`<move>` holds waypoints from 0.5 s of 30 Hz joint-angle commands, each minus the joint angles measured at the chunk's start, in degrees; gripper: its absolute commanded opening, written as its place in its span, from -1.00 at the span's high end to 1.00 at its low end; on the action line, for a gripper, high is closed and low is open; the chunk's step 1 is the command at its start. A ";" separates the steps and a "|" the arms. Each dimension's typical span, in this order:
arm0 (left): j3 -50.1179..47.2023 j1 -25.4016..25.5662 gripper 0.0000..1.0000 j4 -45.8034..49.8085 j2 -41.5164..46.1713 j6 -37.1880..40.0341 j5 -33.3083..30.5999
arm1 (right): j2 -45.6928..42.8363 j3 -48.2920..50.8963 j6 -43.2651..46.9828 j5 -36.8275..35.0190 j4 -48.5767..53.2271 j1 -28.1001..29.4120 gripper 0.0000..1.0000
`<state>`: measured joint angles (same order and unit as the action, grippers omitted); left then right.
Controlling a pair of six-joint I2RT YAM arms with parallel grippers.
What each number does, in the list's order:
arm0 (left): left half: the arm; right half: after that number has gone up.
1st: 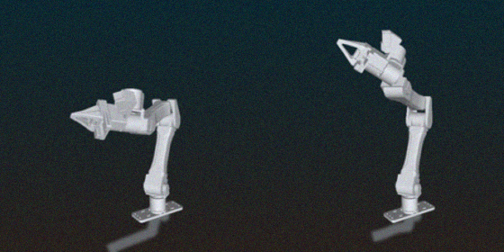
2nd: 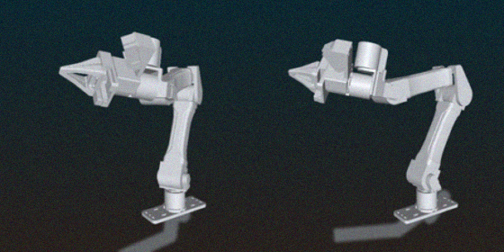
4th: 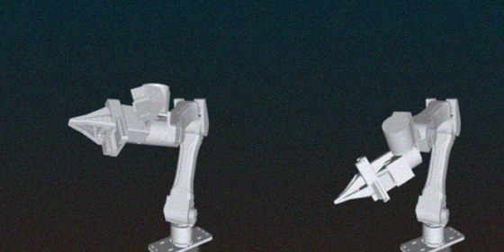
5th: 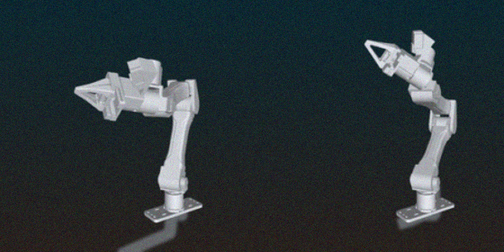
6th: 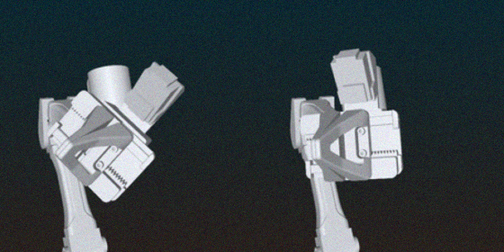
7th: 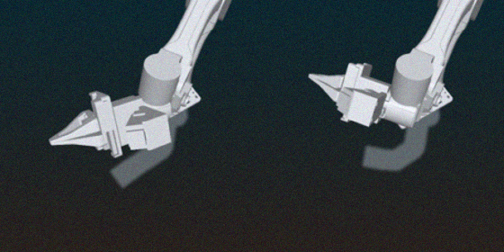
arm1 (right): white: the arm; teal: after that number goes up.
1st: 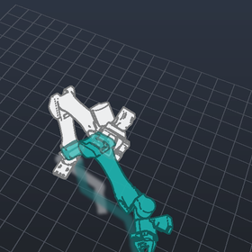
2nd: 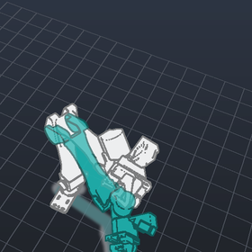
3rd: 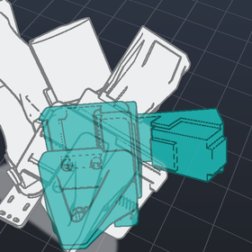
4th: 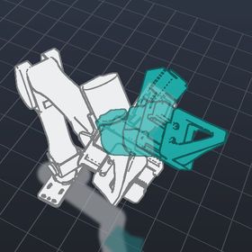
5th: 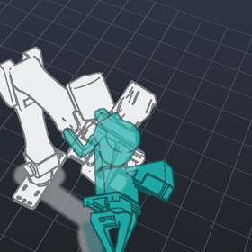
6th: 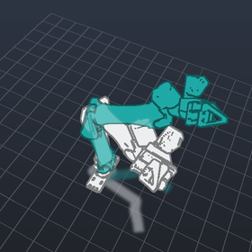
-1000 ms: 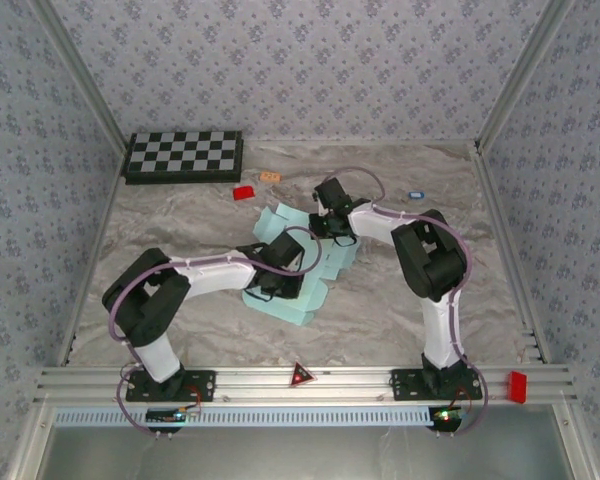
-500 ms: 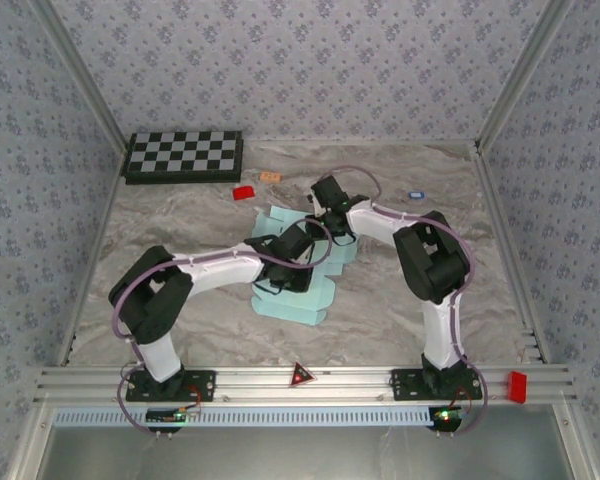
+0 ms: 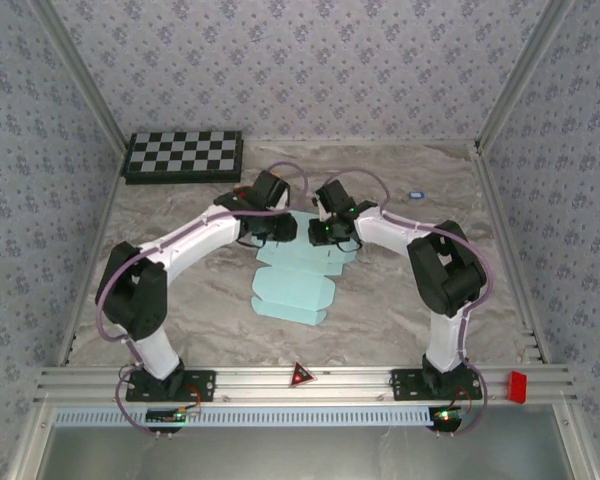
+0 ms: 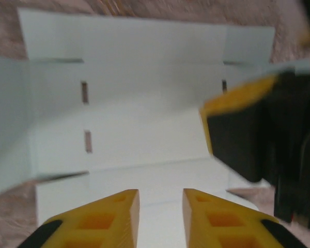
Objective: Fold the paper box
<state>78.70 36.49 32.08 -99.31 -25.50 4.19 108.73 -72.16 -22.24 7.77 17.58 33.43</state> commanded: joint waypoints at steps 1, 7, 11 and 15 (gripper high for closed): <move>4.36 -3.26 0.36 2.98 -3.68 3.99 2.31 | -2.50 2.63 -2.94 -0.56 -1.68 1.56 0.68; 9.90 -7.84 0.23 2.36 -11.59 6.73 4.14 | -1.61 5.77 -4.11 -2.39 -2.91 2.86 0.68; 12.74 -10.09 0.21 2.00 -15.47 7.12 4.12 | -0.64 6.02 -3.83 -3.18 -2.44 3.00 0.68; 14.58 -11.60 0.17 1.23 -18.35 7.25 4.58 | 0.08 6.31 -3.85 -3.55 -2.36 3.13 0.69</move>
<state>90.19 25.69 32.88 -116.38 -19.70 7.27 108.42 -66.54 -25.10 5.65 15.03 36.32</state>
